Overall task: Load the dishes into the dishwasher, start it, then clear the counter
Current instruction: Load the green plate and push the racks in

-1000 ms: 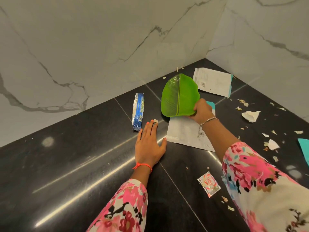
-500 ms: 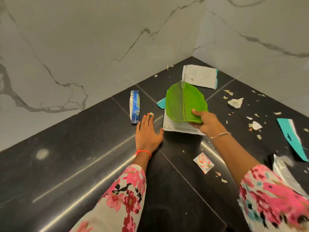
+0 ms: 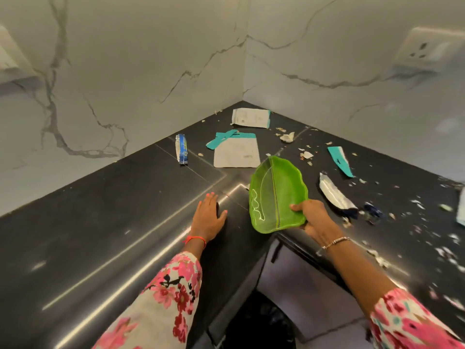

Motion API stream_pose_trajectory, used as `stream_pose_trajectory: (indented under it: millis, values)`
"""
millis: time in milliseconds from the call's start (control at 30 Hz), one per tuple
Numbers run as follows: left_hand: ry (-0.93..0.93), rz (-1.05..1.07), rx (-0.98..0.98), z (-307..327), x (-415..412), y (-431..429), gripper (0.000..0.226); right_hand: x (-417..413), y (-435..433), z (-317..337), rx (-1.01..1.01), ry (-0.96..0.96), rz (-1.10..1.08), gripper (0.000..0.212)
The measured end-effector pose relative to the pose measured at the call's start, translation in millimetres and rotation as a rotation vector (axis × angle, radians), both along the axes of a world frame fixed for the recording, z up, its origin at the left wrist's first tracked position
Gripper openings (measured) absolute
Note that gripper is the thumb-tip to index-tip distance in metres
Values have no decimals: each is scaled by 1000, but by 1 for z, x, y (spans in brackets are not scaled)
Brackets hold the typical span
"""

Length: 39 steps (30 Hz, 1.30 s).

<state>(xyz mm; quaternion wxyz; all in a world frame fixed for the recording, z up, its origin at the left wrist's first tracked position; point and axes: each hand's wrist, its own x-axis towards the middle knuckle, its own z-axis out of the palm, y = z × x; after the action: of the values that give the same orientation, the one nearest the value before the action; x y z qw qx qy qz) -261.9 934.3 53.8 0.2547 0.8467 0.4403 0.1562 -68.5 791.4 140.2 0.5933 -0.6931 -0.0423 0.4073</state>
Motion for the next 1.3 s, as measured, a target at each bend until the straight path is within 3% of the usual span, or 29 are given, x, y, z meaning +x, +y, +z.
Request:
stream_pose_trajectory:
  millis: [267,400,567,867,1033,1300]
  values:
    - [21,-61,113,-14,-57,-190,60,-58,-190,-6,-16,-81,14,29]
    - [114,-145,80,-24,-86,-294,62,-97,-292,-20,-78,-104,21,17]
    - [139,-244,45,-43,-124,-402,61,-156,-400,-54,-116,-101,-24,35]
    - [203,-398,-10,-92,-228,-574,62,-283,-584,-112,-316,-246,-176,24]
    - [252,-509,-35,-97,-274,-665,60,-334,-683,-126,-365,-178,-253,27]
    - [303,-681,-25,-103,-279,-758,59,-362,-814,-139,-476,-212,-344,24]
